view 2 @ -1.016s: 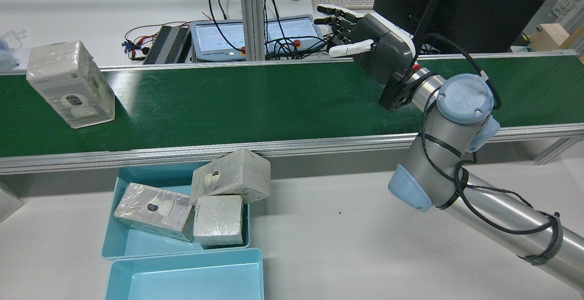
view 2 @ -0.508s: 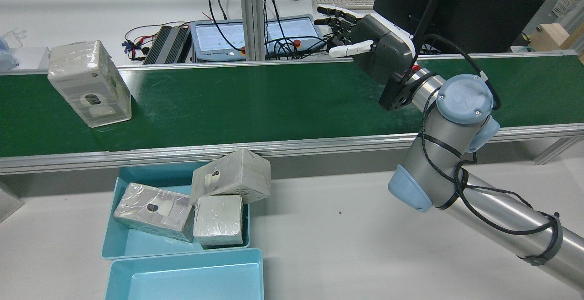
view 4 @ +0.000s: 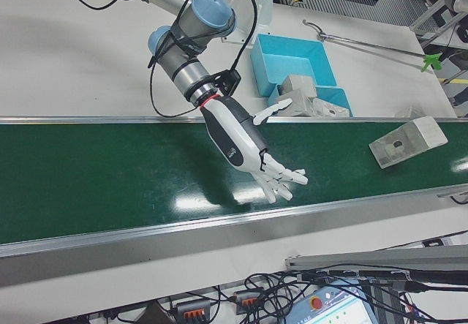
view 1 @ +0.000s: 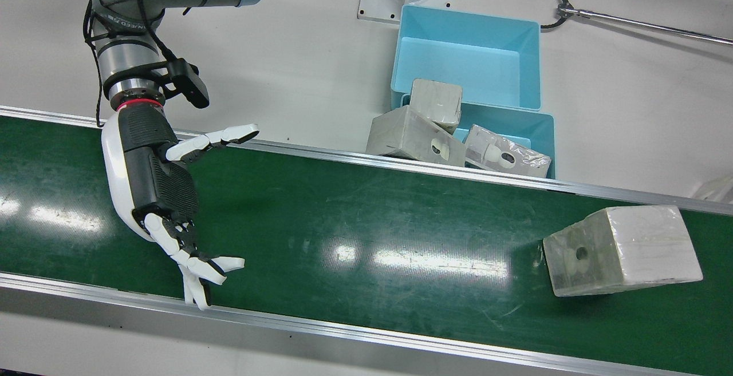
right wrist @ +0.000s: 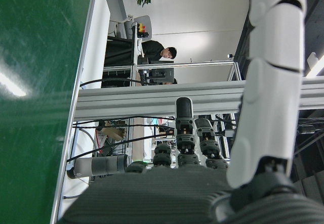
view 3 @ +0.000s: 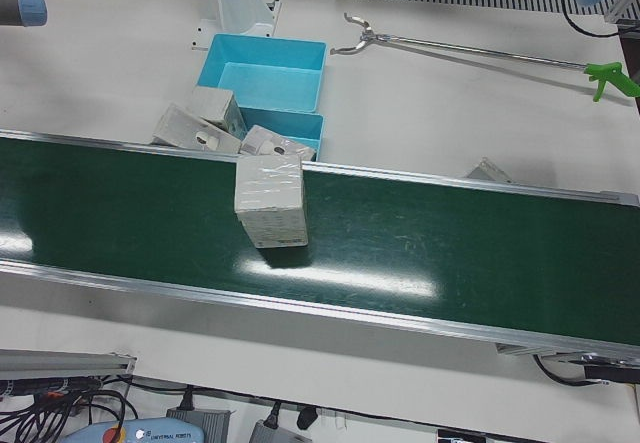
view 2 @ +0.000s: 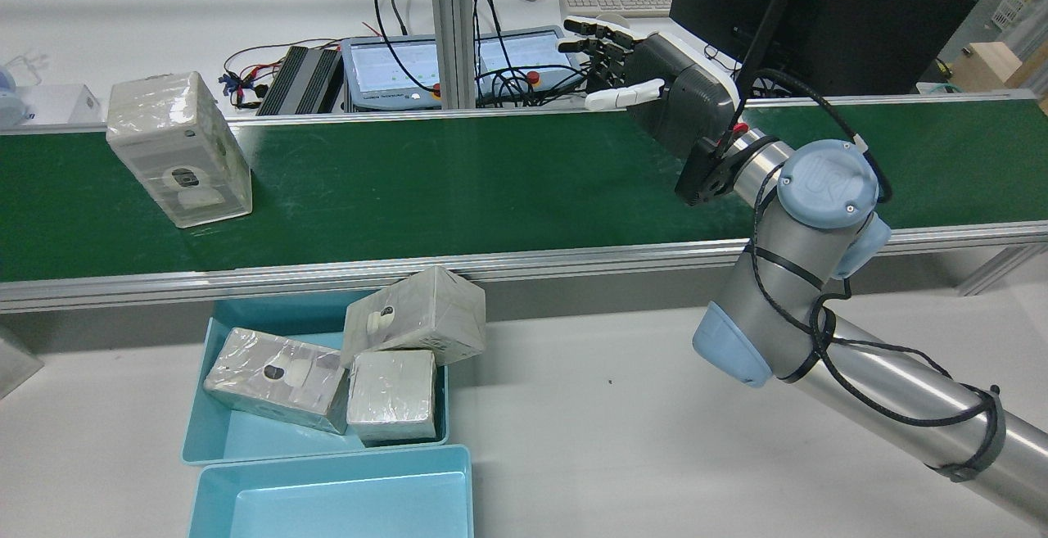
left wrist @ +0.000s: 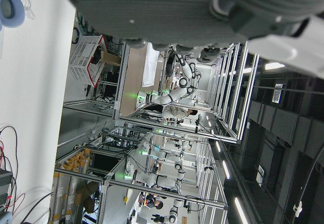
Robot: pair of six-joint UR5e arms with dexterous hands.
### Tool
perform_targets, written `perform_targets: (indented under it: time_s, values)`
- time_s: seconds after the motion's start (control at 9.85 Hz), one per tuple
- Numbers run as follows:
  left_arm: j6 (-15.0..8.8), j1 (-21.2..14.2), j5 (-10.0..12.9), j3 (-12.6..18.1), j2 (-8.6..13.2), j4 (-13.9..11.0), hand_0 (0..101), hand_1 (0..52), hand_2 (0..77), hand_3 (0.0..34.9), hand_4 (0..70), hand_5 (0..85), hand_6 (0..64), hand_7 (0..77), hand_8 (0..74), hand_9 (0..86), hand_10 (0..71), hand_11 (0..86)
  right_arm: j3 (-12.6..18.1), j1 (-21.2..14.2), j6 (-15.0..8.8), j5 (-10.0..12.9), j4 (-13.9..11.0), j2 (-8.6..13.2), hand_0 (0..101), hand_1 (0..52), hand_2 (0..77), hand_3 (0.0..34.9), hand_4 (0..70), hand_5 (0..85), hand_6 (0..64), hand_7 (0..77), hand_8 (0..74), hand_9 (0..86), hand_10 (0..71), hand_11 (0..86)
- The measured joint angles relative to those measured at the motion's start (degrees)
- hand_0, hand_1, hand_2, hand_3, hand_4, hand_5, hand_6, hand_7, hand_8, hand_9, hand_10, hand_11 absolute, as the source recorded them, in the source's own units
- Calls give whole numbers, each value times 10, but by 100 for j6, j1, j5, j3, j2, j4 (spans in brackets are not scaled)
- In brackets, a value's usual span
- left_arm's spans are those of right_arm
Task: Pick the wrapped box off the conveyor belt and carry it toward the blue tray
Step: 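Move the right hand along the belt toward the approaching wrapped white box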
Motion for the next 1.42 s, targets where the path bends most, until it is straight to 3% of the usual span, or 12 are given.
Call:
perform_targets:
  time_s: [0.1,0.3,0.51,0.61,0.91,1.42]
  values:
    - [0,0,0,0,0,0,0,0,5,0,0,11,0,5,5,0,0,5,-37,-40,-9,3,87,0,467,115,82,0,136,109,114,262,16,87,0,11]
    - [0,0,0,0,0,0,0,0,5,0,0,11,5,5,5,0,0,5,-151,-107,-15,17,418,5,467,115,104,0,142,131,109,284,44,93,11,11]
    - [0,0,0,0,0,0,0,0,11,0,0,11,0,5,5,5,5,5,-204,-151,-29,27,539,35,466,115,104,0,158,131,125,300,49,87,0,16]
    - [0,0,0,0,0,0,0,0,5,0,0,11,0,5,5,5,5,5,-214,-173,-38,36,553,51,466,115,93,0,158,131,120,300,65,87,0,16]
    - [0,0,0,0,0,0,0,0,5,0,0,11,5,5,5,5,0,5,-268,-366,-71,350,525,158,472,131,104,0,153,136,120,311,60,87,0,16]
    - [0,0,0,0,0,0,0,0,5,0,0,11,0,5,5,5,5,5,-657,-482,-106,472,204,749,478,147,98,0,158,158,109,316,38,71,0,11]
